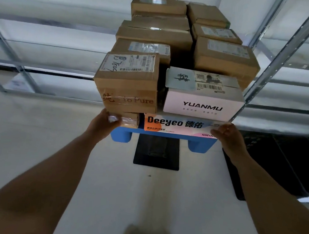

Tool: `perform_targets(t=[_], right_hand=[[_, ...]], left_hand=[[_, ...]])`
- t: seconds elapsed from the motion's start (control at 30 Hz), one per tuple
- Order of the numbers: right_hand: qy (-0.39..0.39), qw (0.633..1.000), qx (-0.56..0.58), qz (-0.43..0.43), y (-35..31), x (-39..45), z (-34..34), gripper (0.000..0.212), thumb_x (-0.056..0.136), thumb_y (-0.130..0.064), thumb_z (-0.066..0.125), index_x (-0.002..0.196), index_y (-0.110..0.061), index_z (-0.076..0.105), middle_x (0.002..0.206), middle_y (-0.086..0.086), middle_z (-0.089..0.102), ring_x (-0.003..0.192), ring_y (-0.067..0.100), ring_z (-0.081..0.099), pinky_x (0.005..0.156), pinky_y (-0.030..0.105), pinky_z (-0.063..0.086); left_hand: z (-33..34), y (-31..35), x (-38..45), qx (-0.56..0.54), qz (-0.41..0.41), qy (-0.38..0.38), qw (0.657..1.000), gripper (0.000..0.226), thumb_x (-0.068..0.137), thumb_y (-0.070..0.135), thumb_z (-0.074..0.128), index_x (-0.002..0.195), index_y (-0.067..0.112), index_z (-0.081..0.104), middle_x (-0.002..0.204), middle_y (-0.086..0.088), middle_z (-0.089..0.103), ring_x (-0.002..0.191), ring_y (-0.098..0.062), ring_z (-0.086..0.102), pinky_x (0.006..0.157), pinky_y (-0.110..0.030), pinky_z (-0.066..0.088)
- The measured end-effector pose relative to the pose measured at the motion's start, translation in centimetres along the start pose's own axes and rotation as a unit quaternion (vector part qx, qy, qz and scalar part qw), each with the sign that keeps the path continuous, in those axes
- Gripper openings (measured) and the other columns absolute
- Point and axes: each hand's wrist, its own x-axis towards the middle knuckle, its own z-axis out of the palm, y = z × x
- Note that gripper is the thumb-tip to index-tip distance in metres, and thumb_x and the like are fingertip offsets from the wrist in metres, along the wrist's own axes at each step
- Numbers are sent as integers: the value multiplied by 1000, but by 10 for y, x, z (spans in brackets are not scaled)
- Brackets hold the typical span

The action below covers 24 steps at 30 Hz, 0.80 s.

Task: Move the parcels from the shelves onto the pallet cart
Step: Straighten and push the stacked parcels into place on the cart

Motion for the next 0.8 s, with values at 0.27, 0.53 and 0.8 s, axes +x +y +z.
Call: perform_targets(t=[0.27,0.53,0.8], right_hand=[[9,1000,12,14,4,5,7,34,82,-12,71,111,-13,54,101,2,63,93,17,59,64,17,43],[4,1000,13,17,-2,-1,14,33,84,-13,69,114,-13,56,107,5,64,97,20,60,76,29,49],[-3,997,9,73,-9,-7,-2,55,83,-5,68,133,-5,44,123,11,58,113,28,56,89,31,48]], left_hand=[[-3,-5,12,22,-19,-42,999,50,83,29,65,128,19,46,120,-4,60,101,-23,55,82,-33,42],[-2,6,3,3,-15,-68,998,51,87,32,60,134,19,43,127,-5,58,112,-26,54,96,-47,44],[-24,-14,11,62,-29,-41,997,54,85,6,55,135,18,39,137,-11,48,124,-30,46,91,-41,39]])
